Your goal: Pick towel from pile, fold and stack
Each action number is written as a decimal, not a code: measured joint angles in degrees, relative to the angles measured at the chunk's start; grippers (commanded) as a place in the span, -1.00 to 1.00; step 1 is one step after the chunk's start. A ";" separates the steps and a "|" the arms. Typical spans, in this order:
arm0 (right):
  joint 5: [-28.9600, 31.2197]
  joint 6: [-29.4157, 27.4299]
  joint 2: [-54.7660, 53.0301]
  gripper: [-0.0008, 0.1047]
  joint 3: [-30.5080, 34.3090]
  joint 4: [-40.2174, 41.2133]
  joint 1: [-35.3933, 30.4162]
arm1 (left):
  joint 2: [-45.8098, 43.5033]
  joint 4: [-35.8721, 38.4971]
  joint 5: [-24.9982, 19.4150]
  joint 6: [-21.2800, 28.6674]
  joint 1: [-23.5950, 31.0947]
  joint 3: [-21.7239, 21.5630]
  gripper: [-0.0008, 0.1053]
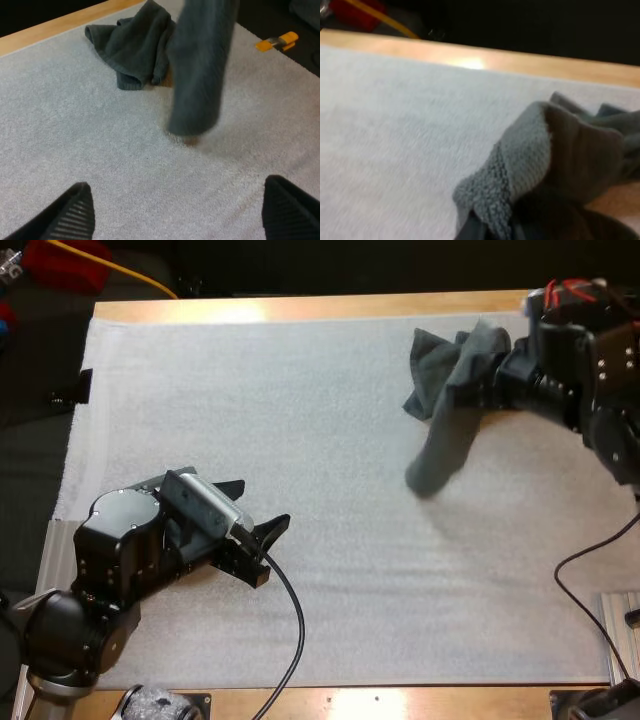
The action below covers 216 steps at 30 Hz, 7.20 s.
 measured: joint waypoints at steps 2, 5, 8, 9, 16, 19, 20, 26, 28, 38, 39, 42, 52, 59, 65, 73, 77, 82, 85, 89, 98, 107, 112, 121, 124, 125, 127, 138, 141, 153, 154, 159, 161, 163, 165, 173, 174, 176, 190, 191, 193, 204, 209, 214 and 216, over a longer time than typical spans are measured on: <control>0.00 0.01 -0.22 -0.94 0.01 1.82 1.97 | 0.00 0.00 0.00 0.00 0.00 0.00 0.29; 0.00 0.01 -0.20 -0.94 0.01 3.11 5.17 | 0.00 0.00 0.00 0.00 0.00 0.00 0.29; 0.00 0.12 -0.20 -0.94 0.01 3.29 9.21 | 0.00 0.00 0.00 0.00 0.00 0.00 0.29; 0.00 0.42 -0.20 -0.94 0.01 3.29 10.76 | 0.00 0.00 0.00 0.00 0.00 0.00 0.29; 2.27 2.20 -0.20 -0.94 0.01 3.29 19.51 | 0.00 0.00 0.00 0.00 0.00 0.00 0.29; 4.57 2.18 -0.20 -0.94 0.01 3.32 21.77 | 0.00 0.00 0.00 0.00 0.00 0.00 0.29; 4.60 2.18 -0.20 -0.94 0.01 3.52 22.03 | 0.00 0.00 0.00 0.00 0.00 0.00 0.29; 5.03 2.36 3.42 -0.94 0.01 7.26 22.25 | 0.00 0.00 0.00 0.00 0.00 0.00 0.29; 5.16 2.34 5.57 -0.94 0.01 8.31 22.25 | 0.00 0.00 0.00 0.00 0.00 0.00 0.29; 9.98 1.47 14.30 -0.94 0.01 12.66 22.25 | 0.00 0.17 0.00 0.00 0.00 0.00 0.29; 11.18 1.03 15.02 -0.94 0.01 13.29 22.25 | 0.00 0.17 0.00 0.00 0.00 0.00 0.29; 12.75 -0.08 16.70 -0.94 0.06 14.67 22.02 | 0.00 0.17 0.00 0.00 0.00 0.00 0.29; 13.13 -0.23 17.11 -0.94 12.77 12.06 18.47 | 0.00 0.17 0.00 0.00 0.00 0.00 0.29; 13.08 -0.37 17.11 -0.94 21.53 6.17 17.89 | 0.00 0.17 0.00 0.00 0.00 0.00 0.29; 13.09 -0.25 17.11 -0.94 26.17 0.79 17.89 | 0.00 0.17 0.00 0.00 0.00 0.00 0.29; 13.69 2.00 17.11 -0.81 29.11 -0.35 14.26 | 0.00 0.17 0.00 0.00 0.00 0.00 0.29; 14.37 3.11 17.11 -0.46 29.11 0.43 12.29 | 0.00 0.17 0.00 0.00 0.00 0.00 0.29; 21.84 4.33 16.00 0.08 29.11 1.63 12.09 | 0.00 0.17 0.00 0.00 0.00 0.00 0.29; 25.38 4.54 13.78 0.33 29.26 1.84 12.09 | 0.00 0.17 0.00 0.00 0.00 0.00 0.29; 26.12 4.51 9.36 0.34 29.26 2.13 12.09 | 0.00 0.17 0.00 0.00 0.00 0.00 0.29; 18.68 6.19 -1.53 0.34 29.26 3.23 12.69 | 0.00 0.17 0.00 0.00 0.00 0.00 0.29; 15.05 11.13 -7.22 0.34 29.26 3.70 16.27 | 0.00 0.17 0.00 0.00 0.00 0.00 0.29; 14.41 16.60 -7.59 0.34 29.68 4.18 16.75 | 0.00 1.20 0.00 0.00 0.00 -0.12 0.29; 11.95 24.10 -7.59 0.34 34.88 1.62 11.97 | 0.00 4.45 0.00 0.00 0.00 -0.13 0.29; 9.16 25.13 -7.59 0.34 37.78 -0.48 9.86 | 0.00 4.44 0.00 0.00 0.00 -0.13 0.29; 8.30 25.14 -7.59 0.34 38.84 -1.24 9.18 | 0.00 4.44 0.00 0.00 0.00 -0.13 0.29; 6.99 25.93 -7.59 0.34 40.96 -3.44 7.95 | 0.00 4.44 0.00 0.00 0.00 -0.13 0.29; -4.50 38.34 -7.59 0.34 52.32 -22.34 -0.02 | 0.00 4.44 0.00 0.00 0.00 -0.13 0.29; -5.49 41.58 -7.59 0.34 54.51 -27.91 -0.48 | 0.00 4.44 0.00 0.00 0.00 -0.13 0.29; -6.10 47.04 -1.30 0.34 57.70 -36.19 -0.47 | 0.00 4.67 0.00 0.00 0.00 -0.13 0.29; -6.29 47.32 -0.77 0.34 57.70 -36.59 -0.47 | 0.00 4.89 0.00 0.00 0.00 -0.13 0.29; -8.72 49.90 2.15 0.34 57.70 -39.26 -0.47 | 0.00 5.93 0.00 0.00 0.00 -0.13 0.29; -9.40 50.46 3.35 0.34 57.70 -40.34 -0.47 | 0.00 5.93 0.00 0.00 0.00 -0.13 0.29; -9.75 50.67 4.21 0.31 57.70 -41.29 -0.47 | 0.00 5.93 0.00 0.00 0.00 -0.13 0.29; -9.74 50.87 4.65 0.13 57.70 -41.55 -0.47 | 0.00 5.93 0.00 0.00 0.00 -0.13 0.29; -9.74 50.86 4.70 -0.53 57.70 -44.22 -0.47 | 0.00 5.93 0.00 0.00 0.00 -0.13 0.29; -9.74 50.86 4.70 -0.60 57.70 -44.70 -0.47 | 0.00 5.93 0.00 0.00 0.00 -0.13 0.29; -9.74 50.86 4.70 -0.77 57.70 -45.35 -0.47 | 0.00 5.93 0.00 0.00 0.00 -0.13 0.29; -10.48 40.67 -1.94 -0.96 56.34 -45.21 -0.47 | 0.00 6.01 0.00 0.00 0.00 -0.13 0.29; -9.78 39.22 -3.07 -0.96 55.63 -44.23 -0.47 | 0.00 6.01 0.00 0.00 0.00 -0.13 0.29; -8.26 35.54 -5.34 -0.96 53.71 -41.70 -0.47 | 0.00 6.01 0.00 0.00 0.00 -0.13 0.29; 2.18 13.48 -11.10 -0.96 35.66 -23.16 1.73 | 0.00 6.01 0.00 0.00 0.00 -0.13 0.29; 8.43 6.16 -11.09 -0.96 27.16 -18.94 4.71 | 0.00 6.01 0.00 0.00 0.00 -0.13 0.29; 14.42 0.05 -11.09 -0.96 21.13 -17.96 6.98 | 0.00 6.01 0.00 0.00 0.00 -0.13 0.29; 16.35 -2.23 -11.09 -0.96 19.72 -17.96 7.34 | 0.00 6.01 0.00 0.00 0.00 -0.13 0.29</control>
